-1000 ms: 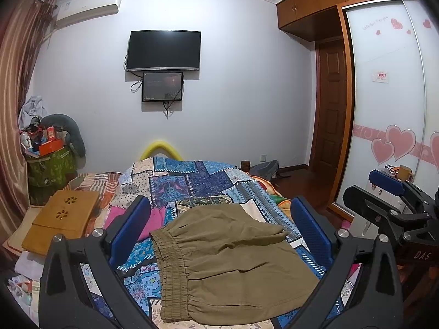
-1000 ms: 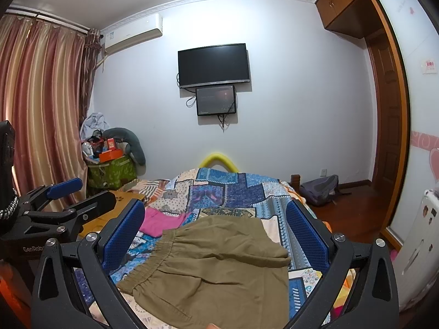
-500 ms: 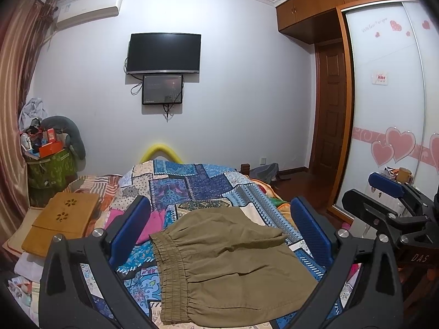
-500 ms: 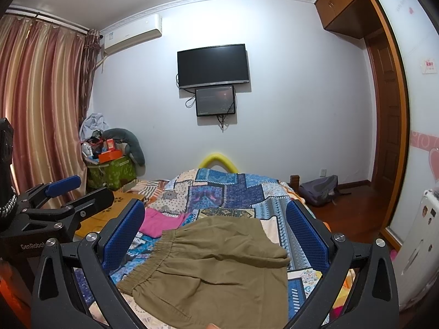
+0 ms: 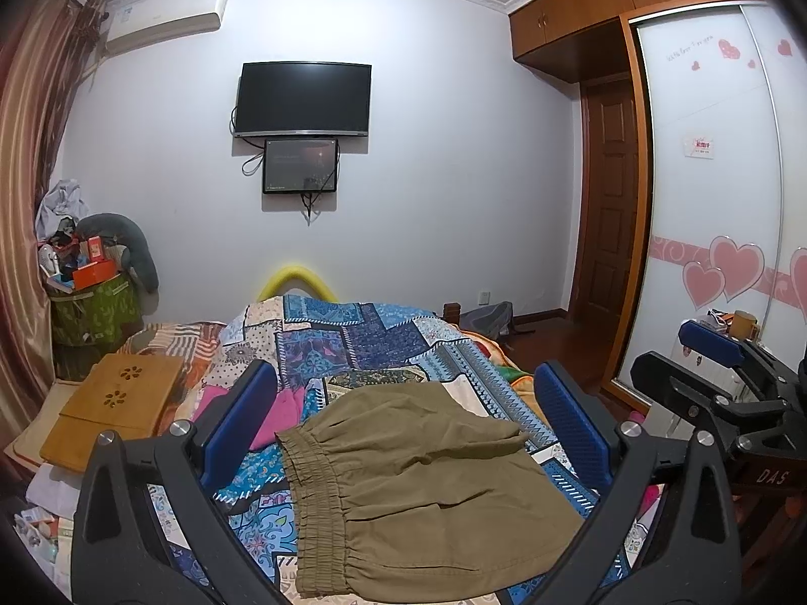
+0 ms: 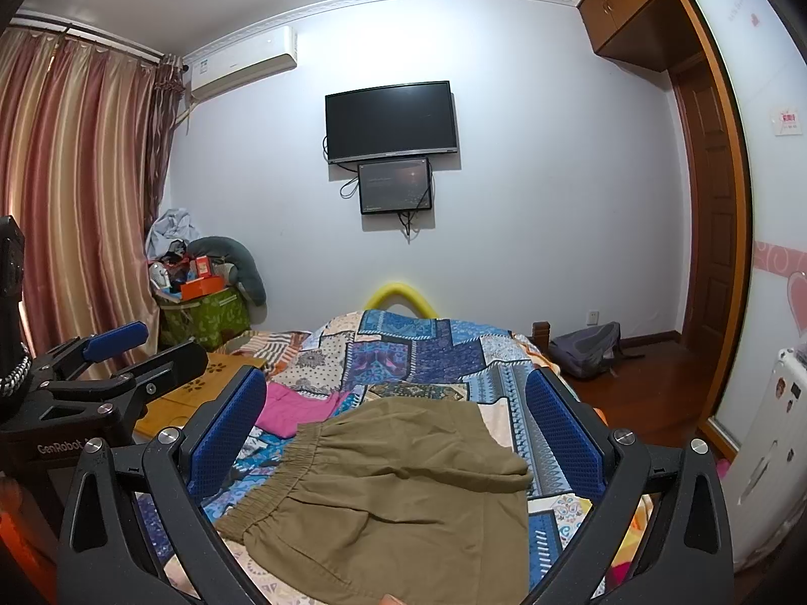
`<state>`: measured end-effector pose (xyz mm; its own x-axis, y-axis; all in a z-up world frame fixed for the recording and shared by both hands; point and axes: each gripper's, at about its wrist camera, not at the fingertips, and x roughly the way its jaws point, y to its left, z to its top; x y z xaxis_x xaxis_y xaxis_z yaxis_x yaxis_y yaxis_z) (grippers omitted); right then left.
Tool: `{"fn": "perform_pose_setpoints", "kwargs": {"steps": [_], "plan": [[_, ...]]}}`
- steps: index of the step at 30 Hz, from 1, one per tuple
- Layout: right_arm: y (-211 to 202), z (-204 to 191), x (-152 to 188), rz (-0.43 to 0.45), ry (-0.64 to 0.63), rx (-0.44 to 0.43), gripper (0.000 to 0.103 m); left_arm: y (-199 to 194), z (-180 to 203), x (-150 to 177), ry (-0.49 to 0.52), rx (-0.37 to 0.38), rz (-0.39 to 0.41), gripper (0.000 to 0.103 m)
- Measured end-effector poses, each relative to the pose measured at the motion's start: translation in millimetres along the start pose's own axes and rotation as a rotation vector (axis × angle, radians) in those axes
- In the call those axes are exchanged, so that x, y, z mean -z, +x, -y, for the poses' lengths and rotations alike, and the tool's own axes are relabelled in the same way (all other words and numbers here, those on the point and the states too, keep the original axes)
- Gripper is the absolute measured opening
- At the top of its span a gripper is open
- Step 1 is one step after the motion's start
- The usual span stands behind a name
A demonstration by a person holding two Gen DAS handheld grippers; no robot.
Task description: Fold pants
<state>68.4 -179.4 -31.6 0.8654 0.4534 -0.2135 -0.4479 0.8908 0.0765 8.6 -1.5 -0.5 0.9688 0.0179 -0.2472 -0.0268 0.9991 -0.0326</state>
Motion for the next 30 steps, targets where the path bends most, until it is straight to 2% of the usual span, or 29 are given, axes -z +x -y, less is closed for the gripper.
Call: {"fn": "perform_pose_setpoints", "kwargs": {"steps": [22,27,30], "plan": [[0,2,-1,-0.007,0.010,0.001,0.102,1,2,2,0.003,-0.002,-0.002,0.103],[7,5,3,-0.019,0.013,0.006,0.102,13,-1,4,0.002,-0.001,-0.017,0.103],[16,9,7,-0.038,0.017,0.016,0.102,31,-4,9,0.001,-0.025,-0.039,0.103]]}}
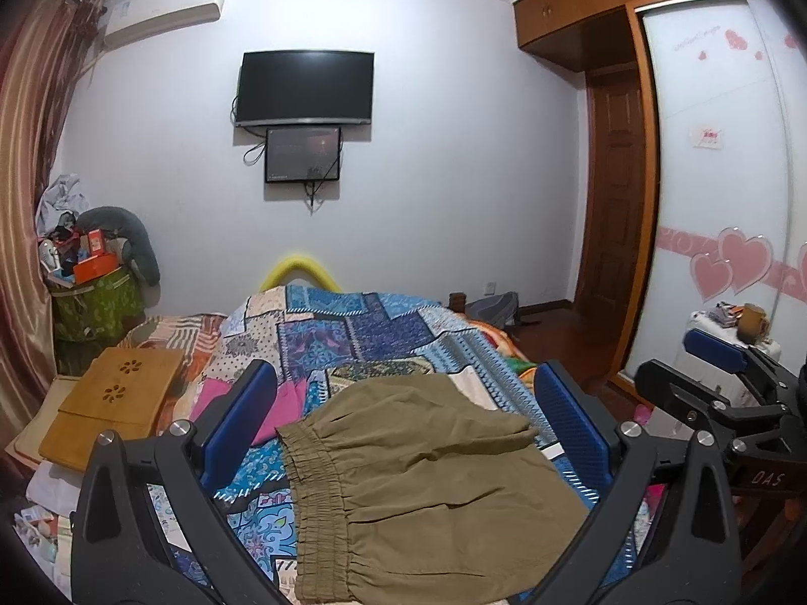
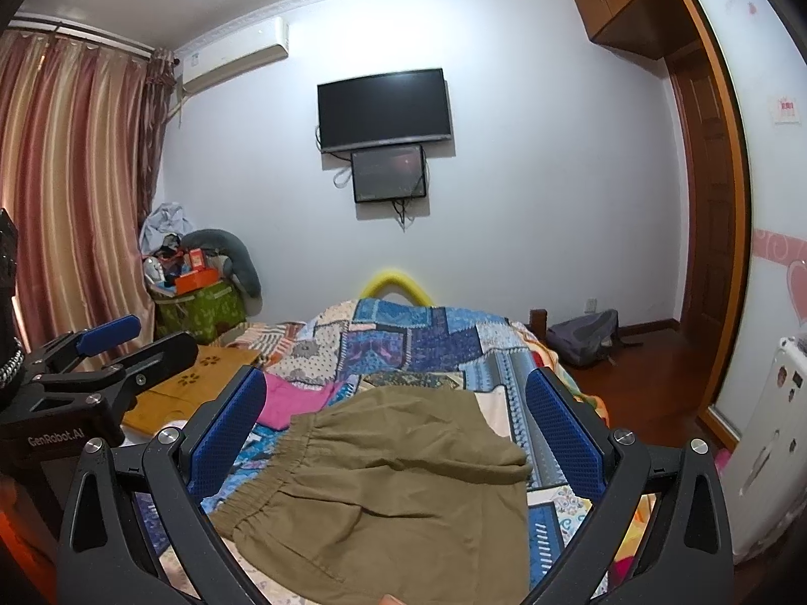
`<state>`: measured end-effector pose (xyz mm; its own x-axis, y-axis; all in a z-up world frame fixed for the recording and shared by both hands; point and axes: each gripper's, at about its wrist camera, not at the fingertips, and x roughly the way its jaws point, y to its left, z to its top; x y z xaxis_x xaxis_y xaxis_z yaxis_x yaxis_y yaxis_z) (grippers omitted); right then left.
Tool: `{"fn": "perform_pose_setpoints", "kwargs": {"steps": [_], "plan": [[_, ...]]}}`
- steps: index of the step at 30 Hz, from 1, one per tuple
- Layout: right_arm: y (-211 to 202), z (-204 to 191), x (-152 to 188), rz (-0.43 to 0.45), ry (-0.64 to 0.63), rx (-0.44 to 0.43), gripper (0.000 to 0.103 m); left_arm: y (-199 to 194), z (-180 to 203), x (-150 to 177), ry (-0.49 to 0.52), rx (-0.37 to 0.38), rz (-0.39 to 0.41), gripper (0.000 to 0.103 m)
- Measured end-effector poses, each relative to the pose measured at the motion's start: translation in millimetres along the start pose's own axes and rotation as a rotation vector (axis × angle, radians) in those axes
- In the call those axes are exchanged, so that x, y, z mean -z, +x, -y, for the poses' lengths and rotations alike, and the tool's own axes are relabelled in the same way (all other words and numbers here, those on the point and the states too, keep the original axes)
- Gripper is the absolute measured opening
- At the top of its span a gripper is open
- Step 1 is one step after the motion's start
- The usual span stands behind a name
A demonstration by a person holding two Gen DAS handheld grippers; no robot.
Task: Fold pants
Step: 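Lower both grippers onto the olive pants at the waistband and leg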
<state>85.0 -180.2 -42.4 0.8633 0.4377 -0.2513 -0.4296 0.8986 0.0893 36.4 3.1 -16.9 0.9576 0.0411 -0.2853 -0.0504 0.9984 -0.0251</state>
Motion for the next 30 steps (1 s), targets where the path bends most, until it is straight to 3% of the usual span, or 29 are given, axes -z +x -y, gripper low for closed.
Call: {"fn": "perform_pose_setpoints", "kwargs": {"steps": [6,9,16,19,25,28,30], "plan": [[42,27,24,-0.104,0.050,0.044,0.102,57,-15,19,0.008,-0.059,-0.104,0.103],[61,40,38,-0.169,0.068,0.059,0.102,94,-27,34,0.017,-0.099,-0.190,0.103],[112,83,75,-0.352,0.092,0.119,0.102,168,-67,75,0.001,-0.112,-0.401,0.103],[134,101,90,-0.430,0.085,0.141,0.102,196,-82,93,-0.007,-0.083,-0.500,0.090],[179,131,117,-0.558,0.085,0.143,0.101,233,-94,123,0.015,-0.060,-0.642,0.083],[195,139,126,-0.608,0.085,0.133,0.093,249,-103,136,-0.008,-0.028,-0.711,0.078],[205,142,132,-0.635,0.086,0.114,0.092,257,-107,142,-0.024,-0.019,-0.746,0.070]]}}
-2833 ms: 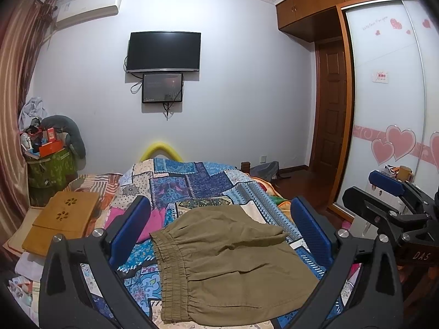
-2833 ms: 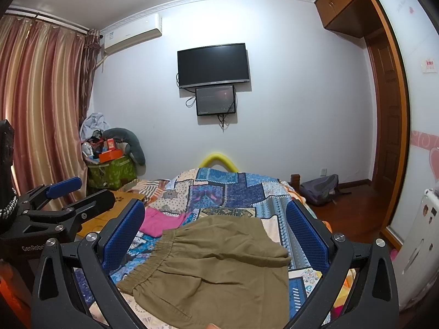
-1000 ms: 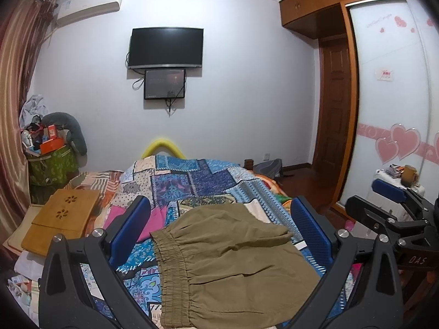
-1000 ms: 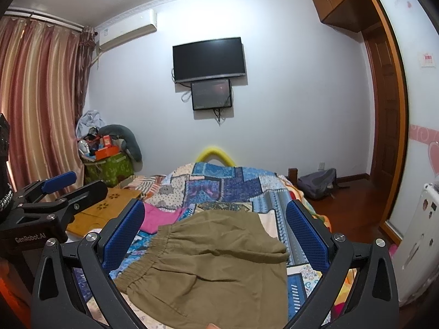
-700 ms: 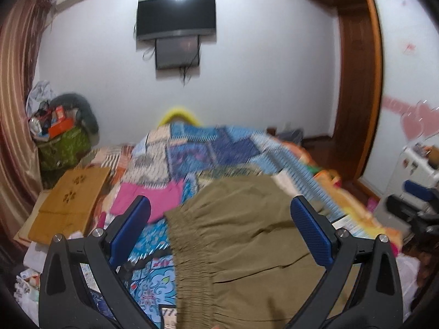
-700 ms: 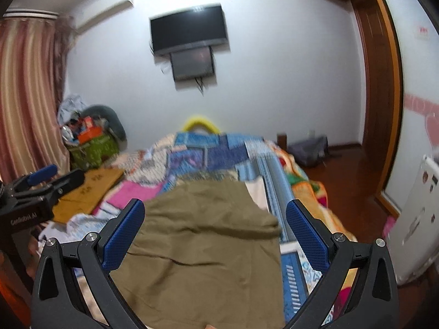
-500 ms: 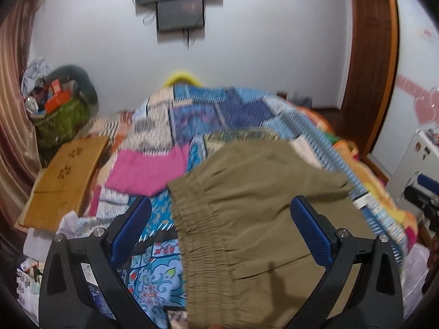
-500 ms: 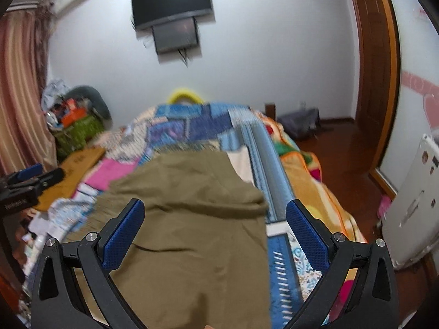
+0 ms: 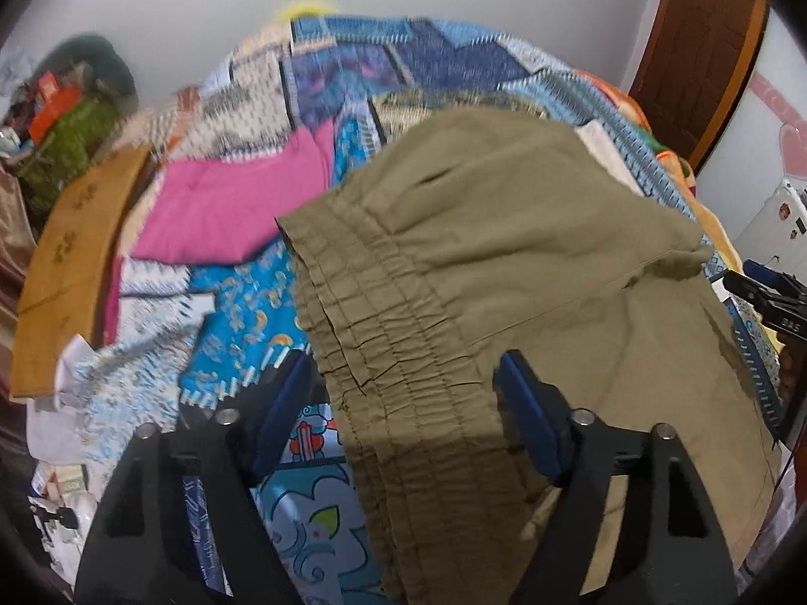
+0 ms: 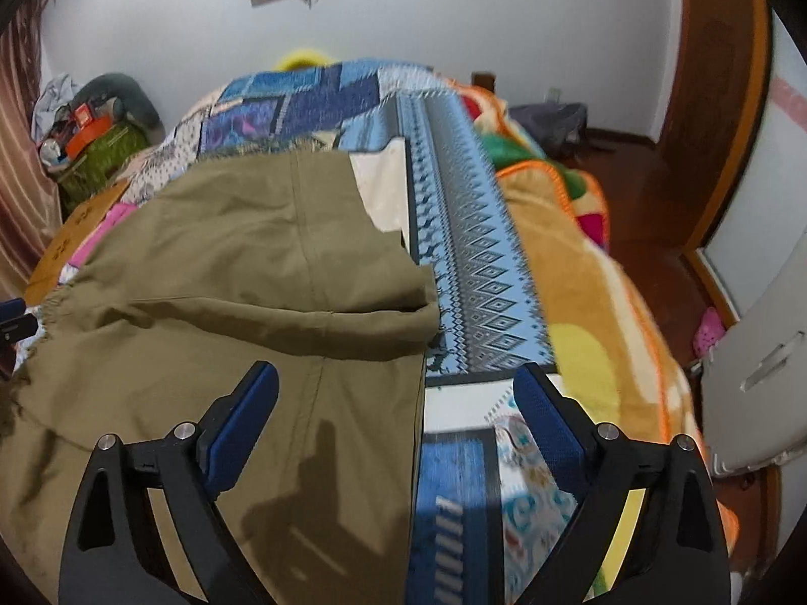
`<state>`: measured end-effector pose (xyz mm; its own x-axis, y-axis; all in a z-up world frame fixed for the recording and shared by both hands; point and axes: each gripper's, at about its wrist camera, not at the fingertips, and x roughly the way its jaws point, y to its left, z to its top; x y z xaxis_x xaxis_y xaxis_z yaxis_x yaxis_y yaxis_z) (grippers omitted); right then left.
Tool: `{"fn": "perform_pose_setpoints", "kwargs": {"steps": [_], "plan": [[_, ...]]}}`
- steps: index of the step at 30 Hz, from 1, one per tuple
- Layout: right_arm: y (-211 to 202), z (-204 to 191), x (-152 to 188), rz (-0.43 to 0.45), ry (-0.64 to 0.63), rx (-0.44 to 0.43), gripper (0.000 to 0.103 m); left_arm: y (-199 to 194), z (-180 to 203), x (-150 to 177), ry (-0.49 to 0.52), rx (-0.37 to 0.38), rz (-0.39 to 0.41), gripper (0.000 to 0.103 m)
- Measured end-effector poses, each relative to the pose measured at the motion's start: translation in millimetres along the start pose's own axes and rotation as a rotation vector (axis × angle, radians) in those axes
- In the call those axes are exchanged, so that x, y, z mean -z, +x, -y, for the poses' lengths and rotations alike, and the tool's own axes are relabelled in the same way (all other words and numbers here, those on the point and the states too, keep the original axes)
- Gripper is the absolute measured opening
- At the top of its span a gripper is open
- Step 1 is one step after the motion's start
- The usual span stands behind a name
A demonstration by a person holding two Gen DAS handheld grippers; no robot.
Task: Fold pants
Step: 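Lower both grippers onto the olive pants at the waistband and leg, then grasp the elastic waistband with the left gripper while the right gripper grasps the leg hem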
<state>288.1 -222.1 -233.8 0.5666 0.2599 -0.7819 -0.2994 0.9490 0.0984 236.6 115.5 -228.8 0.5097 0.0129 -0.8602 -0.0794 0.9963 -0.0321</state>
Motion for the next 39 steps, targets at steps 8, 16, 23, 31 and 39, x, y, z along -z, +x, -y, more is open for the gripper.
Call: {"fn": "perform_pose_setpoints", "kwargs": {"steps": [8,16,23,31,39], "plan": [[48,4,-2,-0.102,-0.023,-0.053,0.062,18,-8,-1,-0.032,0.091,-0.038,0.057],[50,-3,2,-0.106,-0.091,-0.020,0.029,21,-14,-2,-0.022,0.048,-0.026,0.054],[47,4,0,-0.134,-0.100,-0.016,0.022,15,-19,-6,-0.015,0.087,-0.054,0.054],[10,6,-10,-0.084,-0.138,-0.054,0.052,-5,-21,-24,-0.008,0.072,-0.018,0.054],[34,15,-42,-0.050,-0.061,-0.081,0.061,35,-23,-36,-0.037,0.100,-0.128,0.060]]}}
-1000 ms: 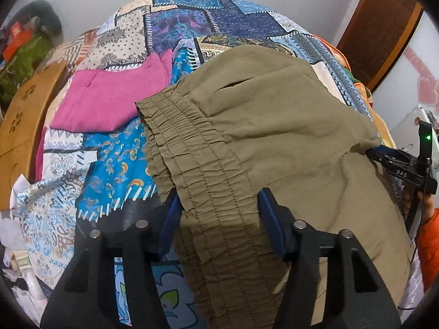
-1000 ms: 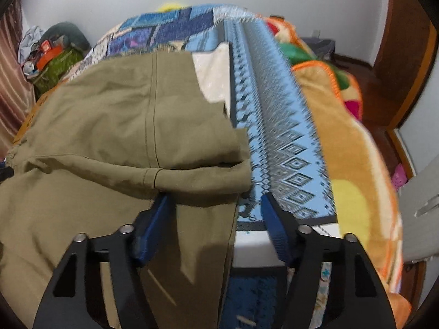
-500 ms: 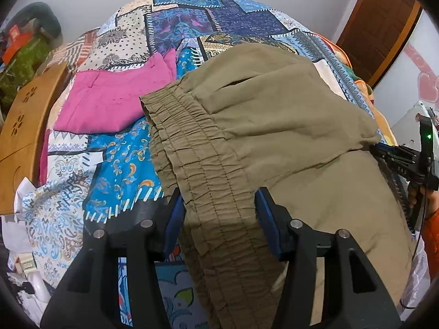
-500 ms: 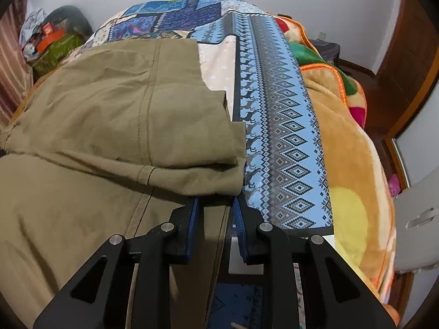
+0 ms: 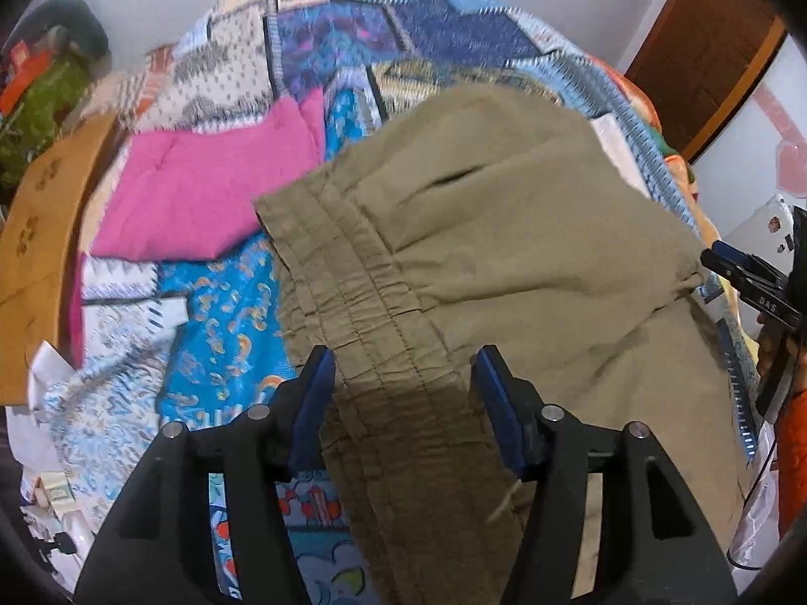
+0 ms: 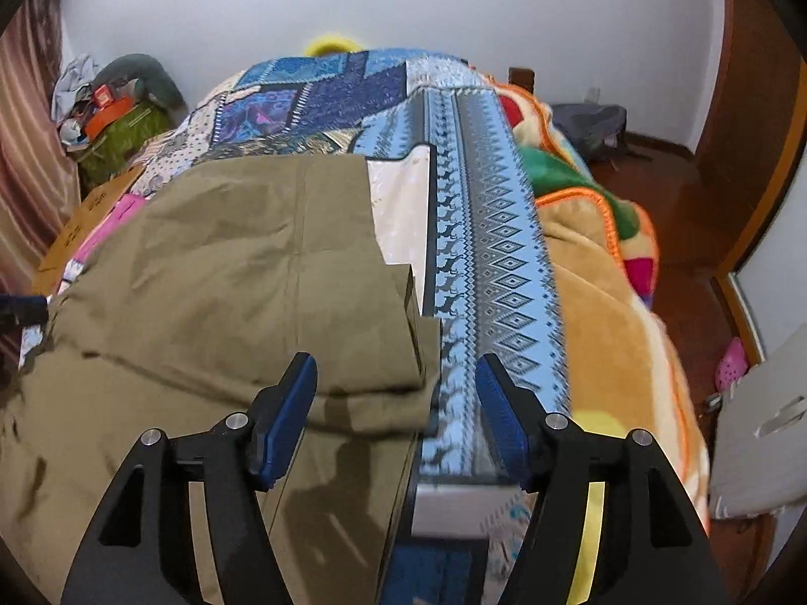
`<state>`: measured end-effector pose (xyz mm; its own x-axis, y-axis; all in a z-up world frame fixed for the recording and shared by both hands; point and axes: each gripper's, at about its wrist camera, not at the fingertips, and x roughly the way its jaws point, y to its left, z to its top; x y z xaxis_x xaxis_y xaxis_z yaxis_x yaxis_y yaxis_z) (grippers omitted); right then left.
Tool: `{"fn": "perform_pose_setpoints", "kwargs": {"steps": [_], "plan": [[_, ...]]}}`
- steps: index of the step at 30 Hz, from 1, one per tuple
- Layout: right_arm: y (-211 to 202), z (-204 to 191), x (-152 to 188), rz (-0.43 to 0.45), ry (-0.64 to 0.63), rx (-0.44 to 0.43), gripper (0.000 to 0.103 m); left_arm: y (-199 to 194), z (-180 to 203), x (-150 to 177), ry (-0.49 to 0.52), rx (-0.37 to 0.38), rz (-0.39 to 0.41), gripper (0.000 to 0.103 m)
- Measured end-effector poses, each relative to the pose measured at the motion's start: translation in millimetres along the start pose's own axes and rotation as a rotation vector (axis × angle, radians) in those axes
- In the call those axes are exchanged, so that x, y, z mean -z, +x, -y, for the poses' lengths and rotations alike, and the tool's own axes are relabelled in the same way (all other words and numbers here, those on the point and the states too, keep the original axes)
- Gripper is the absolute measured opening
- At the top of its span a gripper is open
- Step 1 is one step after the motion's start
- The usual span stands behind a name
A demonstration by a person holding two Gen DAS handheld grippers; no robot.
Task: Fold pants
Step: 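Grasp the elastic waistband with the left gripper while the right gripper grasps the leg hem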
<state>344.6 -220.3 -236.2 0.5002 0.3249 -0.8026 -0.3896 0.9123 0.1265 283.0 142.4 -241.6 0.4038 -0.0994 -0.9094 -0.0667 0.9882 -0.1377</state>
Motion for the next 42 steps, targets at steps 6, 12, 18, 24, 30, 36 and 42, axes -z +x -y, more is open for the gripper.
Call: {"fn": "perform_pose_setpoints", "kwargs": {"steps": [6,12,18,24,30,36,42], "plan": [[35,-1,-1,-0.073,0.016,-0.061,0.042,5,-1,2,-0.004,0.027,0.011,0.063],[38,-15,1,-0.048,-0.054,0.030,0.011,1,10,7,0.084,-0.051,0.080,0.055],[12,-20,-7,0.035,-0.126,0.082,0.008,-3,7,5,0.095,-0.102,0.102,0.044],[14,-22,-6,0.011,-0.148,0.087,0.008,2,2,7,0.060,-0.129,0.098,0.045],[34,-24,2,-0.065,-0.146,0.120,0.010,-9,1,7,0.064,-0.098,0.083,0.046],[10,-22,-12,-0.059,-0.156,0.093,0.014,-39,-17,-3,0.011,-0.068,0.139,0.047],[-11,-25,-42,0.053,-0.109,0.040,0.049,-36,-42,-34,-0.059,-0.081,0.165,0.050]]}}
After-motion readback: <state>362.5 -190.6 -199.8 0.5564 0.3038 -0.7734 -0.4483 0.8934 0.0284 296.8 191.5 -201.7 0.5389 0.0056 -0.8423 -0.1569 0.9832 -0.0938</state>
